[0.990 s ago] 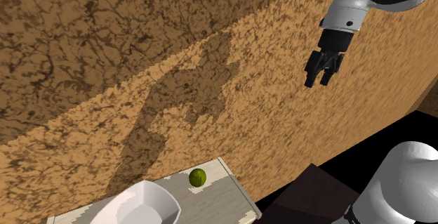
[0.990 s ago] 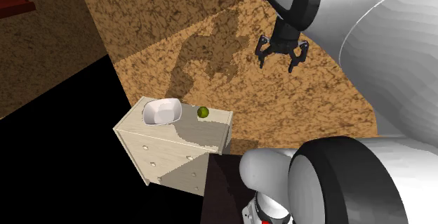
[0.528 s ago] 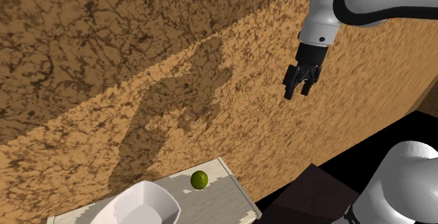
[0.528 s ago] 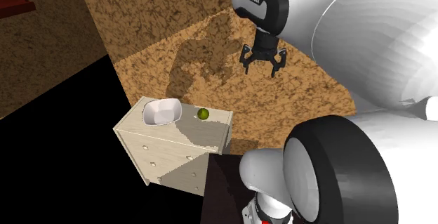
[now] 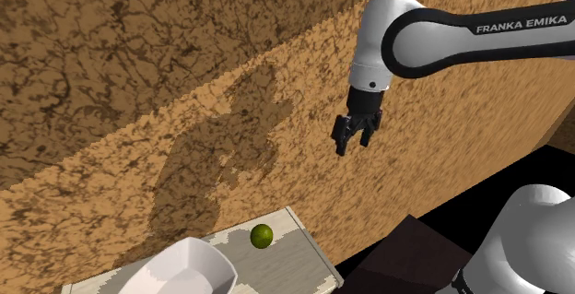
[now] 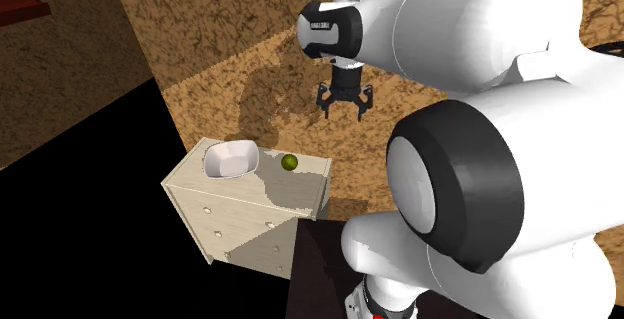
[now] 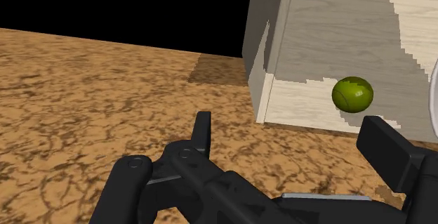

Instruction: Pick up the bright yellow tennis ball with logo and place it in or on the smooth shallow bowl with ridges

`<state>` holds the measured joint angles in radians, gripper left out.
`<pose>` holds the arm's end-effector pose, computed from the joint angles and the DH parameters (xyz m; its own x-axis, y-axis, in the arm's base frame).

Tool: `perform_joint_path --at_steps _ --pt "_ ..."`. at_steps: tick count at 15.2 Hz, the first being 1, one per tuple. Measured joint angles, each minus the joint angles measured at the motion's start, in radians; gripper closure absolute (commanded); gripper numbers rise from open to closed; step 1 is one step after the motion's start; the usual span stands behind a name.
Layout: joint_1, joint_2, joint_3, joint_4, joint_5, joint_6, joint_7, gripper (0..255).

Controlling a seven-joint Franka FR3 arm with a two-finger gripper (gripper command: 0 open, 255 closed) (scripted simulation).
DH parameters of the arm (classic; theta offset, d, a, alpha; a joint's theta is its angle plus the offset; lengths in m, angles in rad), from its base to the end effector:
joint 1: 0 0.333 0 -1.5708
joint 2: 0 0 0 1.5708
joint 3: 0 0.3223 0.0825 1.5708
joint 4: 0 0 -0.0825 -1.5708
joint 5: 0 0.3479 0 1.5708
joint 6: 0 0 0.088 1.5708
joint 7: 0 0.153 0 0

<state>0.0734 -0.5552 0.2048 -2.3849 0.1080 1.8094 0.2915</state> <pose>0.3263 0.1135 0.4814 0.9971 -0.0721 -0.0260 -0.0718 -0.9974 0.0112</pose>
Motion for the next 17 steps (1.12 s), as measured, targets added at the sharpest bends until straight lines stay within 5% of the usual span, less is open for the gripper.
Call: perform_joint_path --at_steps 9,17 --pt "0.016 0.299 0.141 0.065 -0.054 0.205 0.141 0" --pt "0.043 0.624 0.222 0.206 -0.213 0.328 0.315 0"
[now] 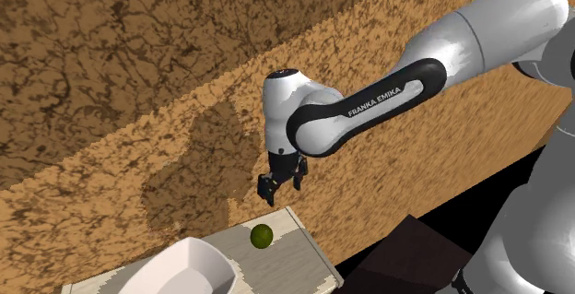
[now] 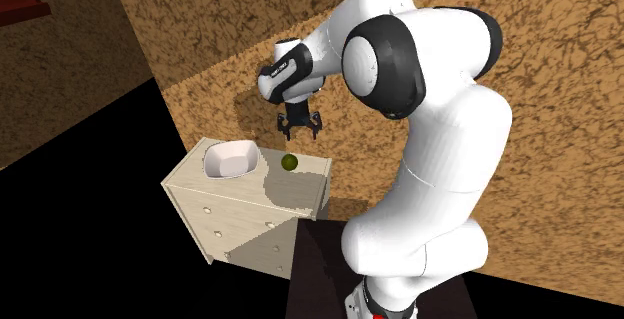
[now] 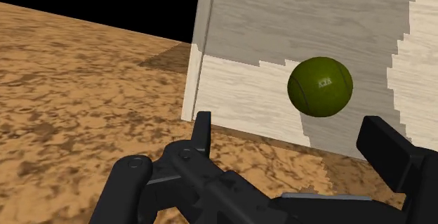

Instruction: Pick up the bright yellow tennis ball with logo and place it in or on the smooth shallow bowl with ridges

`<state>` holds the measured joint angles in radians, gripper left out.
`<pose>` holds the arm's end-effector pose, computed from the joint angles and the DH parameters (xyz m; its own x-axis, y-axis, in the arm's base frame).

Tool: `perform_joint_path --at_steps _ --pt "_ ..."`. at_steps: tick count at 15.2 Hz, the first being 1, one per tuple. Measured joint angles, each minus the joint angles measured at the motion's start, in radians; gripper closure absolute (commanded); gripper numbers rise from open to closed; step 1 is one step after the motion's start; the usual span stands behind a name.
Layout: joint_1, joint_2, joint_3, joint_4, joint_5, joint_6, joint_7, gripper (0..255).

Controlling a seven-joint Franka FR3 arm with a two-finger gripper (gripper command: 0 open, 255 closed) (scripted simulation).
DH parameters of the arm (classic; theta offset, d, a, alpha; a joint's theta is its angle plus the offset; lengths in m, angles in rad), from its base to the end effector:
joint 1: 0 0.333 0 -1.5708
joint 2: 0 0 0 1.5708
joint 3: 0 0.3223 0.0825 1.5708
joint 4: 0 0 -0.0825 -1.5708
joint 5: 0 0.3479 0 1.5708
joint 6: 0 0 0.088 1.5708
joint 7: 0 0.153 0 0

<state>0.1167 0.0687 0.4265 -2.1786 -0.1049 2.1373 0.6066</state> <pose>0.4313 0.2497 0.3368 0.9985 -0.0048 -0.0551 0.0010 -0.9946 0.1037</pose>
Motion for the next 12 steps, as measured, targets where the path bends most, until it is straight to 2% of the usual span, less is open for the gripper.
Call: perform_joint_path --at_steps 8,12 --pt "0.096 0.328 -0.017 0.204 -0.186 0.042 0.153 0" --pt "0.116 0.385 -0.03 0.228 -0.217 0.064 0.176 0"
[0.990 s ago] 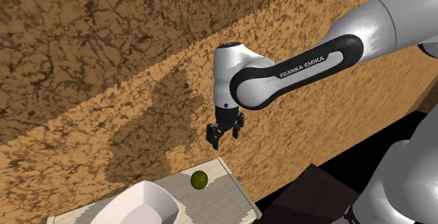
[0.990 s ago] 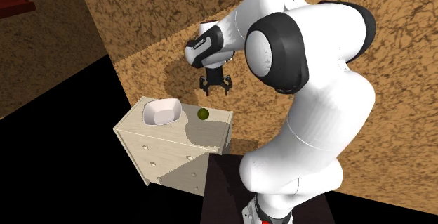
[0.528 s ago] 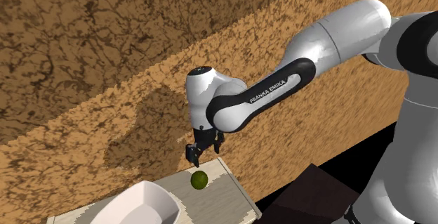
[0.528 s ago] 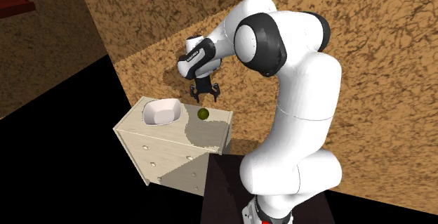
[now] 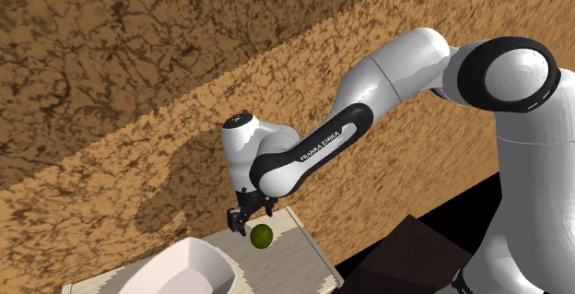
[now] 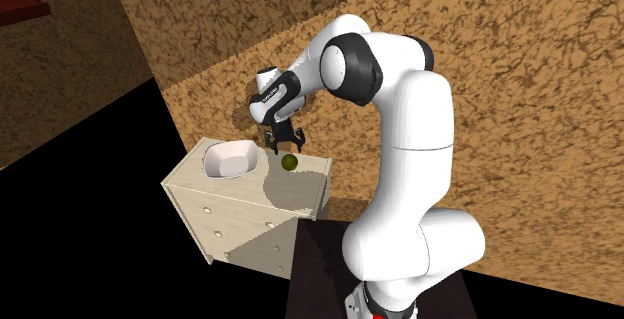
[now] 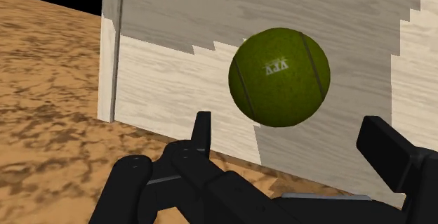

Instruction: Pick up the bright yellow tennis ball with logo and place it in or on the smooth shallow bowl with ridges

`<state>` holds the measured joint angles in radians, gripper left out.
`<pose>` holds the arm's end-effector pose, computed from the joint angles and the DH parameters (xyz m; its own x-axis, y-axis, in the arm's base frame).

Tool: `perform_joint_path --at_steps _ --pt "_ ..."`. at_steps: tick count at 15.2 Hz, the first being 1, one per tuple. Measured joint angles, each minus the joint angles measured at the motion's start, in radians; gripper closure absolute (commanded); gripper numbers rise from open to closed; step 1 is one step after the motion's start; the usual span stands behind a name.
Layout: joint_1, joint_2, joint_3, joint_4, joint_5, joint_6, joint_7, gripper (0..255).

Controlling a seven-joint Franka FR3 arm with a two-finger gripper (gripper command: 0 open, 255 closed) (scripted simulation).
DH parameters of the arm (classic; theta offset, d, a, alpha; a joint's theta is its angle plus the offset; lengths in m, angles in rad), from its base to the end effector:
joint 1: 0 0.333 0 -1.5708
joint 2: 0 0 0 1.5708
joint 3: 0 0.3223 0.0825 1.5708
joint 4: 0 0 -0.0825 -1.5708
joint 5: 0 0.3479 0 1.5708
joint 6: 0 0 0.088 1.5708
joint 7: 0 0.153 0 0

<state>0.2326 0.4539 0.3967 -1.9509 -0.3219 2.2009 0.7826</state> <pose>0.4774 0.3142 0.2343 0.9969 0.0299 -0.0731 0.0407 -0.9876 0.1515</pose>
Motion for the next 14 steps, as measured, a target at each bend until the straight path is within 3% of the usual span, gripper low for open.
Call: perform_joint_path --at_steps 11,12,14 --pt "0.007 0.045 -0.018 -0.015 -0.029 0.057 0.018 0" --pt "0.007 0.045 -0.018 -0.015 -0.029 0.057 0.018 255" --pt "0.007 0.045 -0.018 -0.015 -0.029 0.057 0.018 255"
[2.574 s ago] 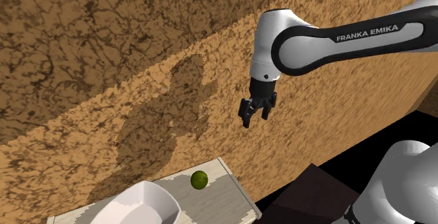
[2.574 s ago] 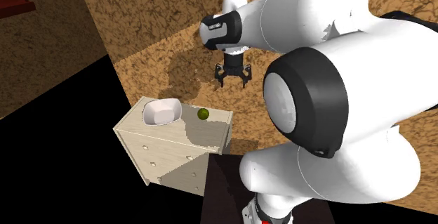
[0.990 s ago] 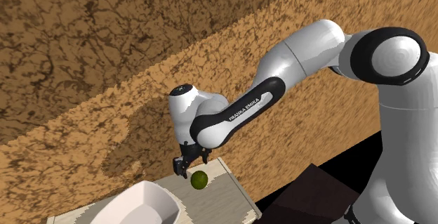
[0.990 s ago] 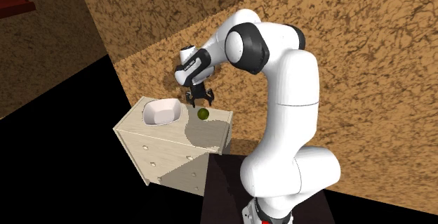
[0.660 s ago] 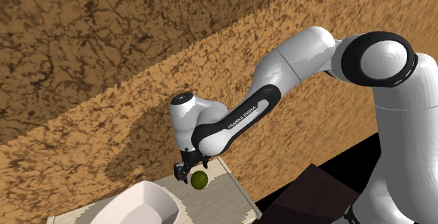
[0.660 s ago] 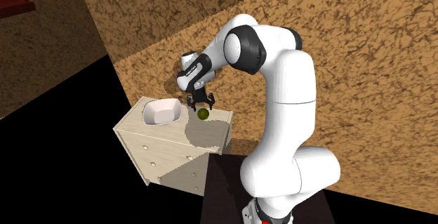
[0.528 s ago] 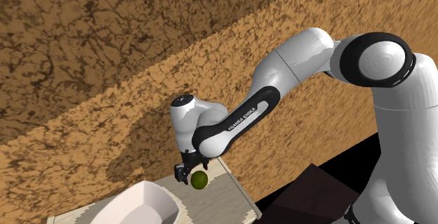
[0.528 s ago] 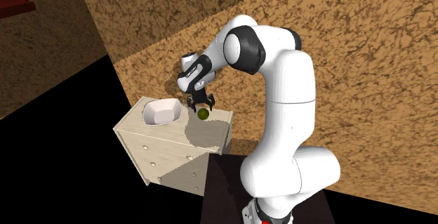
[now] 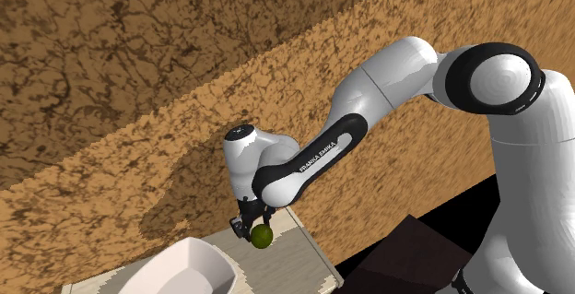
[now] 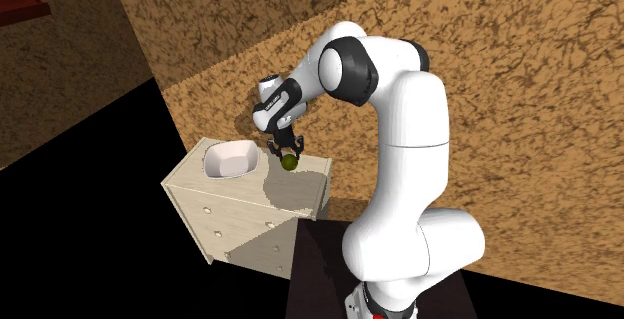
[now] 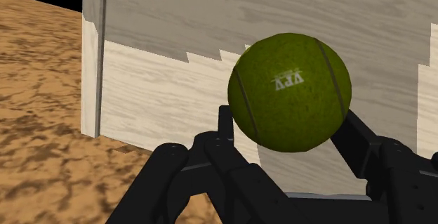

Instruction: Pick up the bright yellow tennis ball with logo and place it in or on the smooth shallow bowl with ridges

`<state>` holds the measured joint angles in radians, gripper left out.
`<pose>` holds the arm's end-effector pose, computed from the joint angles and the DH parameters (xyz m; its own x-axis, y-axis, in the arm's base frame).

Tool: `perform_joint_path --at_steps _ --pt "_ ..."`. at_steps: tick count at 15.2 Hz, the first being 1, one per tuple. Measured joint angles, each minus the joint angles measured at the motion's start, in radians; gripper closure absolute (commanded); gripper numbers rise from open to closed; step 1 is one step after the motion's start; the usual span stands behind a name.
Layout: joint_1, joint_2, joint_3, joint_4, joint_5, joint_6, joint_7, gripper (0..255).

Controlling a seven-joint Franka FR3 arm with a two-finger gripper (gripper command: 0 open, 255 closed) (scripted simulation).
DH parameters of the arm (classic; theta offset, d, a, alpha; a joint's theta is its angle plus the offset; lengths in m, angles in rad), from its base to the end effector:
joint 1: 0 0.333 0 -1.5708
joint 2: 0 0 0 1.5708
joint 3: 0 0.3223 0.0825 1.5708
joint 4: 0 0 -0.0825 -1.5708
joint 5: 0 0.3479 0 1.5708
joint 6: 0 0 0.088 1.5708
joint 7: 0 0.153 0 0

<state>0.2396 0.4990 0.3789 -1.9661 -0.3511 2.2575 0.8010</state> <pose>0.4779 0.3113 0.2068 0.9969 0.0299 -0.0727 0.0407 -0.9875 0.1520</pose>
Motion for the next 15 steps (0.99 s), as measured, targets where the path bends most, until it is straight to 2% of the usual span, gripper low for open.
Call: perform_joint_path --at_steps 8,15 --pt "0.0 0.0 0.0 0.001 0.0 0.0 0.0 255" --pt "-0.012 -0.061 0.021 -0.001 0.033 -0.055 -0.022 255"
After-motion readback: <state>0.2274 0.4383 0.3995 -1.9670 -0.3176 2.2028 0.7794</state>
